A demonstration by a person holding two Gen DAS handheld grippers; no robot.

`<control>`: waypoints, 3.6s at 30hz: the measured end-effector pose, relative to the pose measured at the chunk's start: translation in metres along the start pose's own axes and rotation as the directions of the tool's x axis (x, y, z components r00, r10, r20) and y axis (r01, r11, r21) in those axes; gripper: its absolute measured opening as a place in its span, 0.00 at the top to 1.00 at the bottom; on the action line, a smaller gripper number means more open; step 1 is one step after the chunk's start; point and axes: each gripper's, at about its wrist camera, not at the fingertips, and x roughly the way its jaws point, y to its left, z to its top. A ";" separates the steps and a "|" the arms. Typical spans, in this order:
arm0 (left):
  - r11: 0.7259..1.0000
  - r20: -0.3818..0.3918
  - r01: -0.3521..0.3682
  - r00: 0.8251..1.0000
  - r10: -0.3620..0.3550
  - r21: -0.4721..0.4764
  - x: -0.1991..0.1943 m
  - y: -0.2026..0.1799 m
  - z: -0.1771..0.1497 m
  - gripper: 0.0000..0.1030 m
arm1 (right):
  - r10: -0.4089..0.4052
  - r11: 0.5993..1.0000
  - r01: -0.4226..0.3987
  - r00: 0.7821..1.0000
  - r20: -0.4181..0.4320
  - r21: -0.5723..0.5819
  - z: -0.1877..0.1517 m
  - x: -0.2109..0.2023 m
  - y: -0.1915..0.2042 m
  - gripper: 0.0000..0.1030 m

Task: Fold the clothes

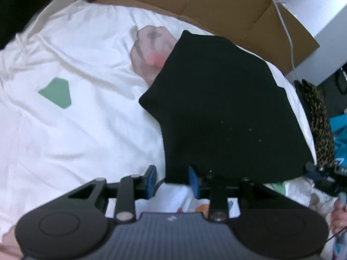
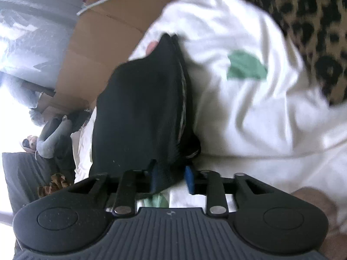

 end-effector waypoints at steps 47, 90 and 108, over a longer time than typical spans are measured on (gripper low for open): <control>0.765 0.133 0.426 0.899 -0.417 -0.482 0.027 0.067 -0.006 0.54 | 0.084 0.990 -0.083 0.996 -0.008 0.111 0.002 0.014 -0.013 0.90; 0.883 0.086 0.268 0.963 -0.255 -0.384 -0.053 0.078 -0.051 0.94 | 0.135 0.990 -0.140 0.969 -0.207 -0.010 -0.045 0.027 0.021 0.92; 0.917 -0.039 0.158 0.982 -0.184 -0.366 -0.082 0.098 -0.083 0.95 | 0.080 0.986 -0.112 0.966 -0.246 -0.121 -0.059 0.027 0.038 0.93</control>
